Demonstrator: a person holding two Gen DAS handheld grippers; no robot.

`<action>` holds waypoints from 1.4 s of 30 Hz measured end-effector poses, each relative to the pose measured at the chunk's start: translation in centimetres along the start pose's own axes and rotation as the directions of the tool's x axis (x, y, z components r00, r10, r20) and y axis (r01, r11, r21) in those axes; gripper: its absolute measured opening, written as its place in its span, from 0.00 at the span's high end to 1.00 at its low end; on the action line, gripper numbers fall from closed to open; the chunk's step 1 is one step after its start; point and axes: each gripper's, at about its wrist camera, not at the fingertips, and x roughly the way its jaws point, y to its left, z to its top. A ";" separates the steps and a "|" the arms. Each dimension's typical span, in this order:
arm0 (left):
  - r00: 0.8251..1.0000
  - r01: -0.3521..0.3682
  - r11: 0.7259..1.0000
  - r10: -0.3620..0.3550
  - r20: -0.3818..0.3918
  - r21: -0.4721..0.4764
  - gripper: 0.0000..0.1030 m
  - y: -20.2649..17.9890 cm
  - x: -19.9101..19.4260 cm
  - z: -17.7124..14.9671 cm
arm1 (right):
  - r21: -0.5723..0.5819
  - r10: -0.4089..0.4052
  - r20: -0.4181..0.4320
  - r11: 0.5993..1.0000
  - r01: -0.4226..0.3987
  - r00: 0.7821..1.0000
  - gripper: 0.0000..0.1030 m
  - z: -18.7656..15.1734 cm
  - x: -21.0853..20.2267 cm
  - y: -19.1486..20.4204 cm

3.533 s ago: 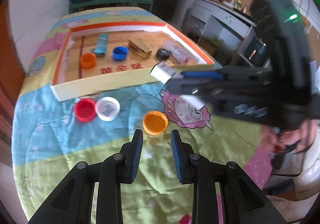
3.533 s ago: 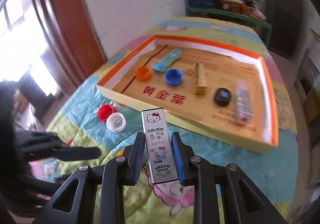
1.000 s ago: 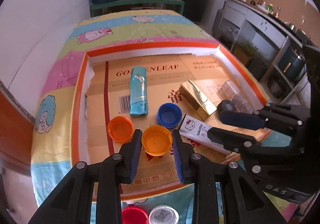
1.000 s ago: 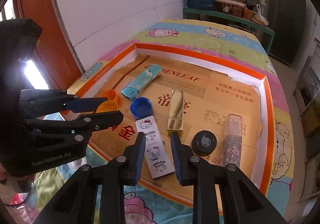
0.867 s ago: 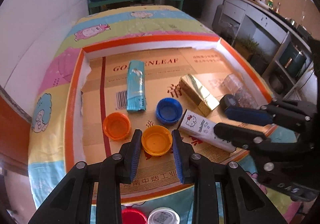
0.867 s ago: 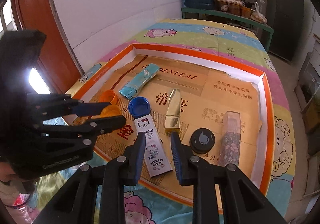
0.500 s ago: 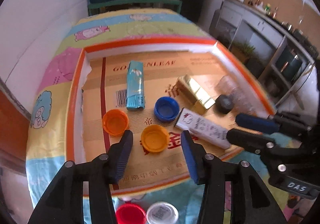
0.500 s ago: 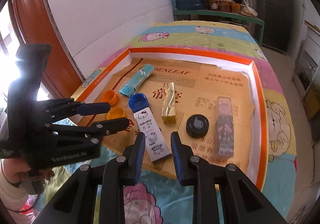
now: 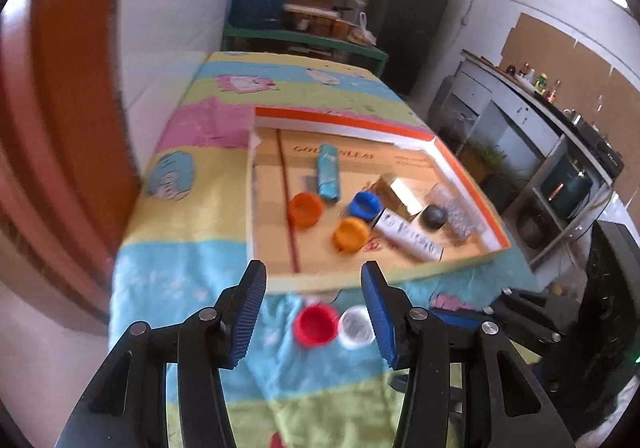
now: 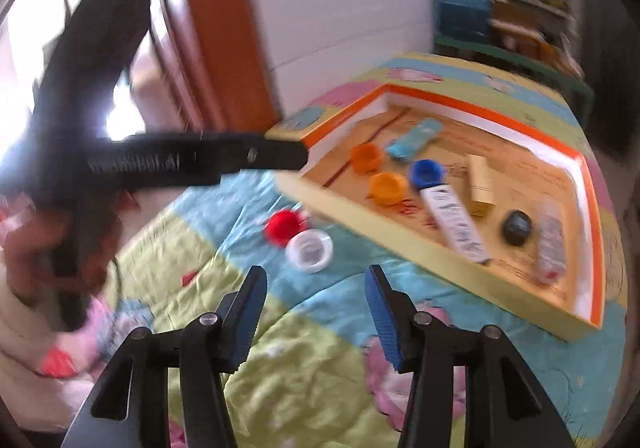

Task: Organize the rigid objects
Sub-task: 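Grasp the red cap with the left tool while the right tool grasps the white cap, then carry the red cap and white cap over the box with both tools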

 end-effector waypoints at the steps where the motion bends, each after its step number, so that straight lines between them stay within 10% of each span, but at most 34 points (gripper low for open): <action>1: 1.000 -0.008 1.000 0.008 0.001 0.002 0.50 0.2 -0.4 -0.4 | -0.033 -0.024 -0.007 0.999 0.023 1.000 0.51 0.1 0.7 0.9; 10: 0.999 -0.042 0.999 0.042 -0.001 -0.001 0.50 2.4 -2.2 -2.5 | -0.063 -0.095 -0.035 0.994 0.093 0.995 0.52 1.1 4.5 1.9; 13: 0.999 -0.045 0.999 0.045 -0.006 0.002 0.50 2.5 -1.9 -2.7 | -0.056 -0.102 -0.053 0.993 0.099 0.993 0.71 1.0 4.9 1.6; 35: 0.987 -0.113 0.976 0.132 -0.092 0.188 0.50 -2.5 5.3 -3.7 | 0.083 -0.143 -0.009 0.986 0.143 0.990 0.71 -2.1 -0.7 -2.3; 38: 0.986 -0.129 0.976 0.145 -0.082 0.177 0.71 -2.4 5.3 -3.6 | 0.097 -0.145 -0.006 0.985 0.145 0.989 0.71 -2.2 -0.8 -2.6; 42: 0.988 -0.110 0.982 0.125 -0.091 0.151 0.71 -1.8 5.1 -3.4 | 0.124 -0.137 0.000 0.983 0.136 0.991 0.71 -2.3 -0.9 -3.0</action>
